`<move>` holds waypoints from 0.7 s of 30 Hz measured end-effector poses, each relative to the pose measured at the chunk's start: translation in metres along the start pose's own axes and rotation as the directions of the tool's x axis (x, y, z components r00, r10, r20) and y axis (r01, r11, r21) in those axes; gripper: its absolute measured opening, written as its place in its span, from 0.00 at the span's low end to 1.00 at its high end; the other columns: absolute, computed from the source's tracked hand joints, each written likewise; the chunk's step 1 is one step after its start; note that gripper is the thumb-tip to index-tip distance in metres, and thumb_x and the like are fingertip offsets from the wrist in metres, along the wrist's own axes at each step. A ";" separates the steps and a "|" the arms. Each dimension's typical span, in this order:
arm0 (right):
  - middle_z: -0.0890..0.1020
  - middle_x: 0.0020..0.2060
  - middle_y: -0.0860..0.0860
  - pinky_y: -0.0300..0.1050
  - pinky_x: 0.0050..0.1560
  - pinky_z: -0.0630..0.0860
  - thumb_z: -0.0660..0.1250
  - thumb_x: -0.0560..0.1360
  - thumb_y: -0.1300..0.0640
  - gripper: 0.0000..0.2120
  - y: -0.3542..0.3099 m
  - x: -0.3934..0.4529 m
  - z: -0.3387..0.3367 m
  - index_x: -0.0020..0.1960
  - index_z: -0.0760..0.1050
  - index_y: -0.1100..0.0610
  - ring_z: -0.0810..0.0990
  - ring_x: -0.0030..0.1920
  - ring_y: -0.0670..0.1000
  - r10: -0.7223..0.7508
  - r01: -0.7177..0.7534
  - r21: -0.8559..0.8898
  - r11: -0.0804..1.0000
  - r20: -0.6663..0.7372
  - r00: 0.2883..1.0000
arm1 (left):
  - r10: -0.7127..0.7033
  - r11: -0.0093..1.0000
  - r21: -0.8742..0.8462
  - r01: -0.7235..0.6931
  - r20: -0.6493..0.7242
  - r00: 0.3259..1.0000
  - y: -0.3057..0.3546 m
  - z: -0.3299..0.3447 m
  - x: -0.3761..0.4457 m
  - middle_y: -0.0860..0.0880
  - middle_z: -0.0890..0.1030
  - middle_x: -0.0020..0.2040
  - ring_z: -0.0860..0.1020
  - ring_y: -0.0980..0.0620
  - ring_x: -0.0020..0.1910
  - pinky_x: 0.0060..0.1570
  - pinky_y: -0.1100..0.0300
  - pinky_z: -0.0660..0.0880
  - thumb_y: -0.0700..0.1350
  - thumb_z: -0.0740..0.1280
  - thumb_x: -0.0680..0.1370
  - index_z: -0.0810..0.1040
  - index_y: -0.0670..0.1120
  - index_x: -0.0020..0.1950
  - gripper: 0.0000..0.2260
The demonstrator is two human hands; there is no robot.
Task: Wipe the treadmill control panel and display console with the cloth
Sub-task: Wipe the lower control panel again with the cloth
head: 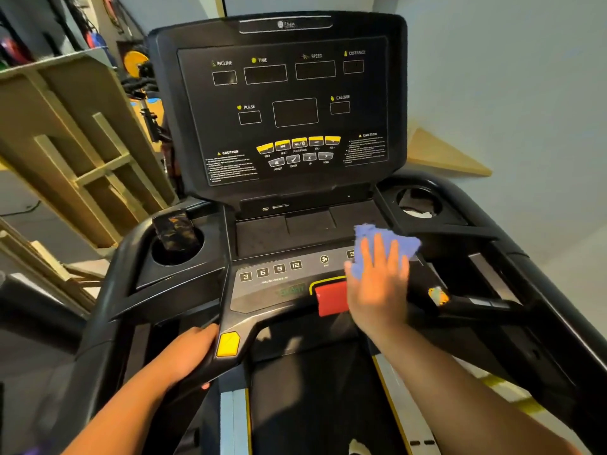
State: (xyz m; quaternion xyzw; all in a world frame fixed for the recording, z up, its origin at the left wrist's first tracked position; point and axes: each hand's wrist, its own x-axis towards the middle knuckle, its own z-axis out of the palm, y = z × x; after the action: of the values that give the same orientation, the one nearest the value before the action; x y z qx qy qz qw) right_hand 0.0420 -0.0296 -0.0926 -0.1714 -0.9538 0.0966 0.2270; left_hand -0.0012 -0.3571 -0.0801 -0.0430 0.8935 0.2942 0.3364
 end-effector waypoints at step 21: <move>0.64 0.79 0.50 0.61 0.78 0.52 0.59 0.80 0.42 0.28 -0.111 -0.037 -0.007 0.78 0.64 0.50 0.57 0.79 0.59 -0.661 0.640 0.186 0.745 0.336 0.671 | -0.014 0.993 -0.116 0.009 -0.035 0.999 0.006 -0.005 -0.007 0.36 0.86 0.45 0.87 0.39 0.40 0.43 0.49 0.83 0.51 0.55 0.85 0.83 0.43 0.44 0.21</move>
State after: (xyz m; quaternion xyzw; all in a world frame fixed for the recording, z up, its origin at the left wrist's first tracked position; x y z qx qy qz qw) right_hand 0.0453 -0.1450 -0.0719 0.2077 -0.9740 0.0659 0.0613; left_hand -0.0007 -0.3555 -0.0698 -0.0728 0.8806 0.3427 0.3192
